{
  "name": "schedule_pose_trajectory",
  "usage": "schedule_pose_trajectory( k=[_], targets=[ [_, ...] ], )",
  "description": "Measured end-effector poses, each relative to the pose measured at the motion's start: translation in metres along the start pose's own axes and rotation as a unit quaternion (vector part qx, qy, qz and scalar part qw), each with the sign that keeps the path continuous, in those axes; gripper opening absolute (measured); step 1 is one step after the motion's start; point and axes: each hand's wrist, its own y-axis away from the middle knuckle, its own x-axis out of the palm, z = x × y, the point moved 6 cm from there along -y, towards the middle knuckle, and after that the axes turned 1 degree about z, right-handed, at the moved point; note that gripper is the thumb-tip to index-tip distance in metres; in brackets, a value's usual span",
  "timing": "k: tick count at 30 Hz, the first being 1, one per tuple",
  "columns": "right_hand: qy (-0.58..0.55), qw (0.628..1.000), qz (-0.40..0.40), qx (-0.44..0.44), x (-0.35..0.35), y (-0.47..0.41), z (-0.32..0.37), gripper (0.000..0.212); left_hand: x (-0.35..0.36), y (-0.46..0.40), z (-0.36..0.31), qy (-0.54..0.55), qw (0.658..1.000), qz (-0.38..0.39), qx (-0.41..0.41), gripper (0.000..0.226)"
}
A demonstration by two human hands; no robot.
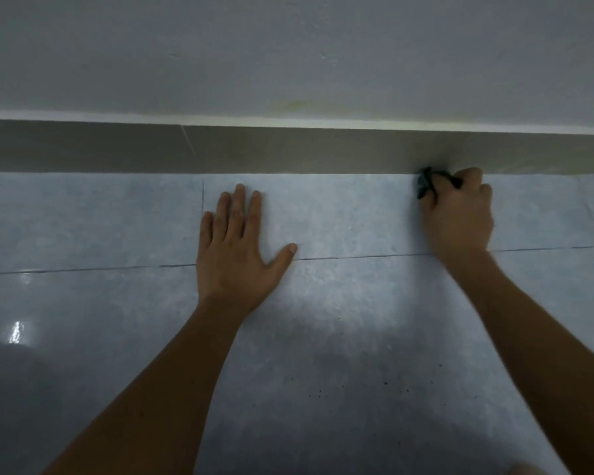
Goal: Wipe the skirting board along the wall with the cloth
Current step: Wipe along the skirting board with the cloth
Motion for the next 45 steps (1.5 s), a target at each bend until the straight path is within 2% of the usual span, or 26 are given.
schedule_pose_trajectory(
  k=[4,7,9,13,15,19,21,23,24,25,26,28,29,31,33,35,37,40,42,45],
  targets=[
    [-0.035,0.991,-0.004,-0.132,0.007,0.033,0.112,0.030,-0.002,-0.001,0.000,0.004,1.000,0.000,-0.012,0.094],
    [-0.064,0.975,-0.010,-0.212,0.012,0.049,0.177,0.013,0.000,0.000,0.001,-0.006,1.000,0.005,-0.023,0.099],
    [-0.076,0.970,-0.017,-0.231,0.010,0.049,0.185,0.013,0.001,0.000,0.003,-0.008,1.000,0.007,-0.024,0.100],
    [-0.059,0.963,-0.045,-0.259,0.012,0.037,0.141,0.019,0.001,0.000,0.005,-0.001,1.000,0.012,-0.017,0.099],
    [-0.045,0.975,-0.058,-0.212,0.011,0.025,0.106,0.021,-0.003,0.001,0.005,-0.004,1.000,0.007,-0.006,0.095],
    [-0.013,1.000,-0.010,-0.018,0.010,0.004,0.018,0.033,-0.008,-0.006,-0.036,0.034,0.995,-0.013,0.092,0.085],
    [-0.053,0.996,-0.017,0.065,0.004,-0.001,0.002,0.035,-0.003,-0.010,-0.062,0.036,0.987,0.000,0.154,0.082],
    [-0.147,0.976,-0.025,0.160,-0.003,-0.004,-0.010,0.035,0.006,-0.014,-0.098,0.051,0.980,0.014,0.194,0.082],
    [-0.221,0.949,-0.030,0.224,-0.001,-0.002,-0.006,0.035,0.008,-0.015,-0.102,0.048,0.979,0.016,0.196,0.083],
    [-0.304,0.904,-0.041,0.298,-0.002,-0.002,-0.010,0.036,0.011,-0.019,-0.117,0.052,0.979,0.017,0.196,0.083],
    [-0.391,0.845,-0.051,0.360,-0.002,-0.001,-0.011,0.037,0.015,-0.023,-0.130,0.051,0.980,0.019,0.193,0.084],
    [-0.519,0.738,-0.064,0.427,-0.003,-0.006,0.000,0.038,0.020,-0.028,-0.141,0.030,0.982,0.024,0.187,0.085],
    [-0.554,0.702,-0.079,0.440,-0.007,-0.014,-0.003,0.039,0.024,-0.030,-0.148,0.014,0.982,0.024,0.189,0.085],
    [-0.578,0.673,-0.100,0.451,-0.016,-0.023,-0.009,0.039,0.026,-0.030,-0.148,-0.014,0.983,0.019,0.184,0.085],
    [-0.567,0.680,-0.123,0.449,-0.021,-0.032,-0.030,0.039,0.028,-0.029,-0.152,-0.019,0.983,0.017,0.182,0.086],
    [-0.555,0.693,-0.109,0.446,-0.015,-0.035,-0.036,0.039,0.027,-0.029,-0.151,-0.016,0.984,0.018,0.176,0.087],
    [-0.554,0.710,-0.058,0.431,-0.006,-0.034,-0.030,0.039,0.026,-0.030,-0.156,-0.009,0.984,0.016,0.175,0.087],
    [-0.585,0.712,0.036,0.387,0.006,-0.023,-0.009,0.038,0.026,-0.028,-0.155,-0.011,0.985,0.018,0.172,0.086],
    [-0.565,0.736,-0.005,0.373,-0.001,-0.026,-0.017,0.035,0.025,-0.027,-0.154,-0.012,0.985,0.023,0.172,0.086],
    [-0.577,0.704,-0.093,0.403,-0.017,-0.040,-0.046,0.034,0.024,-0.030,-0.158,-0.004,0.986,0.025,0.167,0.086]
  ],
)
